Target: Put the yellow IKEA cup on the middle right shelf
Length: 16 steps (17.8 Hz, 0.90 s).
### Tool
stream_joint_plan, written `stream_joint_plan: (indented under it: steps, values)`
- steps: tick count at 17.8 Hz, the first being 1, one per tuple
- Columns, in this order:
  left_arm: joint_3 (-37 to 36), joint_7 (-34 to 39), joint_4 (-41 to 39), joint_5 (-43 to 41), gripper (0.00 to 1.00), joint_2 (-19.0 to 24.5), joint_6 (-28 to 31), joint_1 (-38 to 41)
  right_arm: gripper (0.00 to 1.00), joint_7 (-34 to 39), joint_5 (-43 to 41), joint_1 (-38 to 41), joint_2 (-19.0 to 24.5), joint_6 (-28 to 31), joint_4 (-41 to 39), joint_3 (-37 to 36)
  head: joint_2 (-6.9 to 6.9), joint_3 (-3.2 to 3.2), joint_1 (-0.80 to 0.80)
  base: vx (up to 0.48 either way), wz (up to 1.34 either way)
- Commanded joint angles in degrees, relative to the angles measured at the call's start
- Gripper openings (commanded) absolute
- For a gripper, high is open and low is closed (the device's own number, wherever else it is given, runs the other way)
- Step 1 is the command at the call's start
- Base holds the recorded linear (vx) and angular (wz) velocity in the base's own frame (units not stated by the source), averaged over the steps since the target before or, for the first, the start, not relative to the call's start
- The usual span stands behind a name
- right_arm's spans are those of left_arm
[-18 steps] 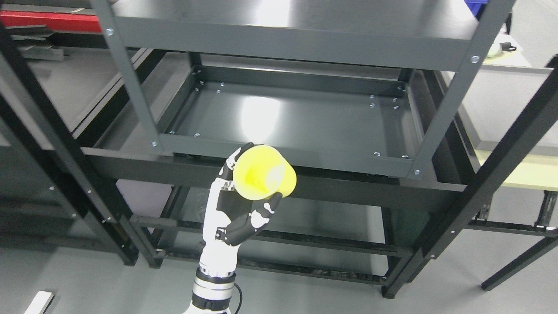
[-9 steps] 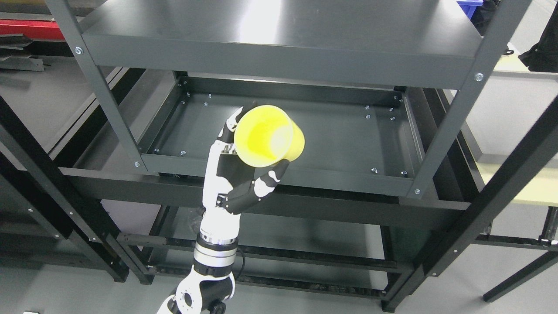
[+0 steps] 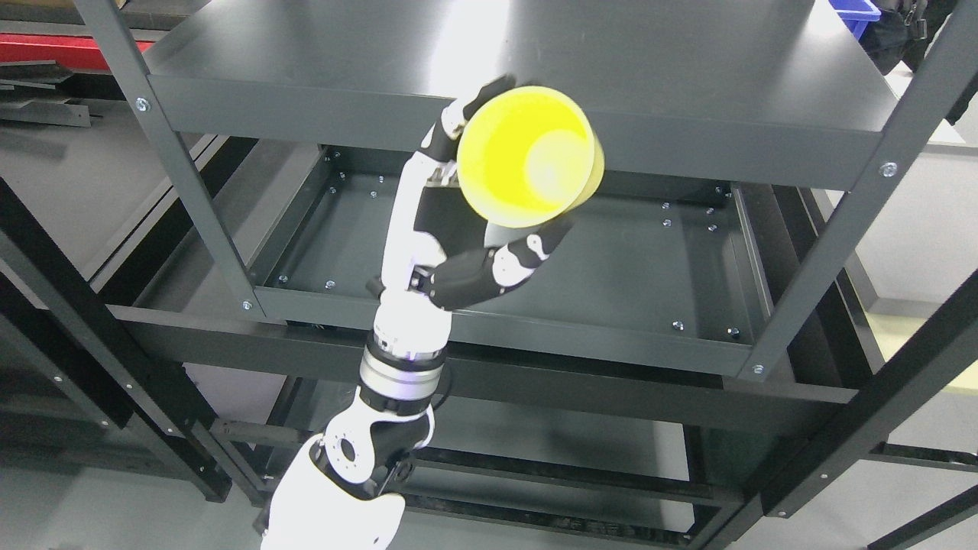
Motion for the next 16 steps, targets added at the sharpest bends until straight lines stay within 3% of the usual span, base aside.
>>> stream_joint_plan:
  steps: [1,5,9,15,16]
  values:
    - [0.42,3.25,0.08,-1.31,0.0,1.0,5.66,-11.42,0.99,-12.3,-1.41,0.62,-1.0,-0.19,0.0,0.97,0.0,0.0,0.0,0.059,0.01]
    - [4.38,13.69,0.35,-1.31,0.0,1.0,13.83,-20.11,0.99,-12.3,-1.41,0.62,-1.0,-0.19,0.0,0.97,0.0,0.0,0.0,0.052,0.0]
    - [4.04,28.37,1.22,0.0,0.0,1.0,28.93,-26.55,0.99,-12.3,-1.41,0.62,-1.0,-0.19,0.0,0.97,0.0,0.0,0.0,0.054,0.0]
    - [2.2,38.4,5.79,18.42,0.0,1.0,48.1,-32.17,0.99,-12.3,-1.41,0.62,-1.0,-0.19,0.0,0.97,0.0,0.0,0.0,0.048,-0.01]
    - [1.49,39.29,6.67,21.51,0.0,1.0,48.74,-32.71,0.99,-12.3,-1.41,0.62,-1.0,-0.19,0.0,0.97,0.0,0.0,0.0,0.044,0.0]
